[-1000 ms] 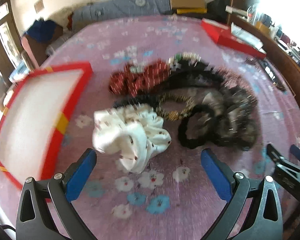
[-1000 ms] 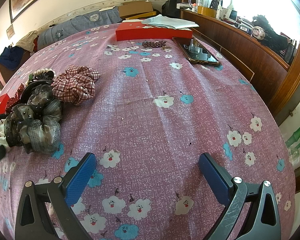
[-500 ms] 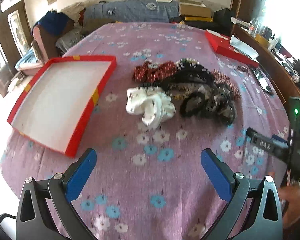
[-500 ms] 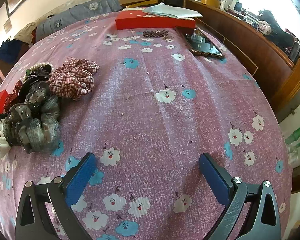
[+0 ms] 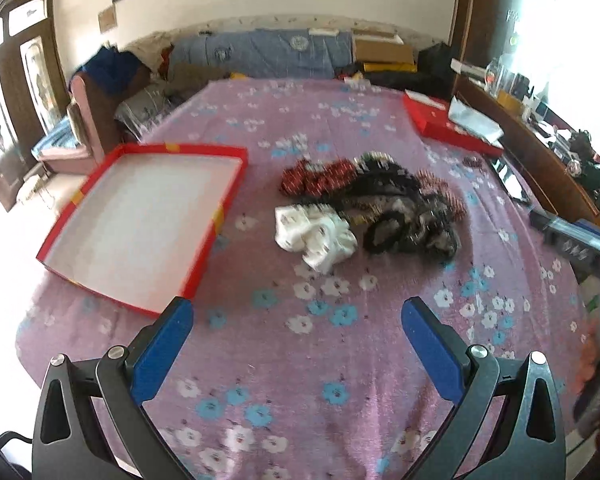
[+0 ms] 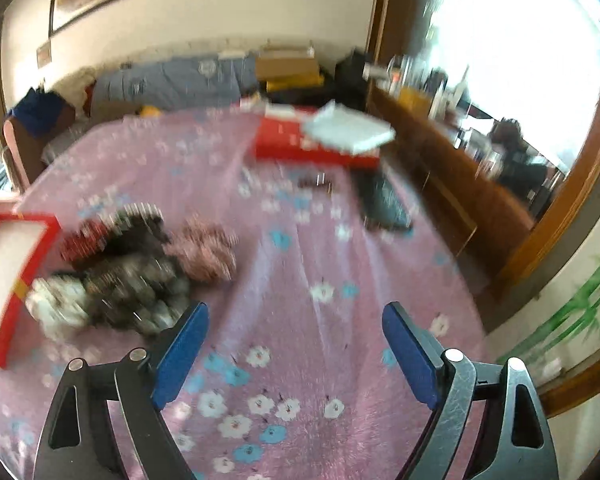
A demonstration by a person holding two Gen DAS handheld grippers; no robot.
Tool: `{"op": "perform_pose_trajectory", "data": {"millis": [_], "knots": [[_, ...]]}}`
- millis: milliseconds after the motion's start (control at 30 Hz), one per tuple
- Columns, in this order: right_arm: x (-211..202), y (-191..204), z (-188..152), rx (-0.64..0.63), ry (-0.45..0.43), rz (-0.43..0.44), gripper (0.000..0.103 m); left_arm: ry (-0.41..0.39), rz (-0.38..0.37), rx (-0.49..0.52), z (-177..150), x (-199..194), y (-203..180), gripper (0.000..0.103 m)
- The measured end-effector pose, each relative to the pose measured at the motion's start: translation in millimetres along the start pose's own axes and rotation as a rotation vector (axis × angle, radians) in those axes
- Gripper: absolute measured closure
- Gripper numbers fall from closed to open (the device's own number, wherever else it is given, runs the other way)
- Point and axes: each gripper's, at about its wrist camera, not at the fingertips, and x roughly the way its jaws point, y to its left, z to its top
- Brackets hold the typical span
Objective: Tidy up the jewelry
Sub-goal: 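Move both tools back and around toward the hair accessory pile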
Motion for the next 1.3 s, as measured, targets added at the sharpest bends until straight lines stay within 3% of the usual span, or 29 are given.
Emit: {"op": "perform_pose_trajectory", "data": {"millis": [67,133,300,433,500,567,633,767,1200,1300], "knots": [[-20,9,11,0.006,-0.077,-0.006,0.006,-0.026,0.028,-0.005,3,-8,7,0.000],[-30,19,20,0.016,-0.108,0.044,0.002,-0.051,0.062,-0.020,5,-16,17,0.000],[-24,50,39,-0.003,-0.062,0.172,0.002,-0.074,0.127,-0.066,2,-27,42,0.000],[-30,65,48,-0.007,-0.123,0.193,0.002,-0.064,0.131,-0.072,0,-27,47,0.000],[-33,63,44,0.000,-0.140,0.253,0.001,-0.056,0.122,-0.064,0,-26,46,0.000],[-23,65,45,-0.006,-0.071,0.313,0.001,-0.052,0.111,-0.053,1,-25,43,0.000],[-8,67,42,-0.013,0.010,0.293,0.003,-0.051,0.094,-0.040,0,-24,39,0.000],[-1,61,33,0.008,0.037,0.275,0.004,-0.046,0.081,-0.028,-1,-22,37,0.000],[-5,54,31,-0.013,0.067,0.192,0.004,-0.013,0.076,-0.032,-1,-13,40,0.000],[-20,52,29,-0.002,-0.012,0.135,0.004,-0.021,0.069,-0.025,-2,-14,38,0.000]]}}
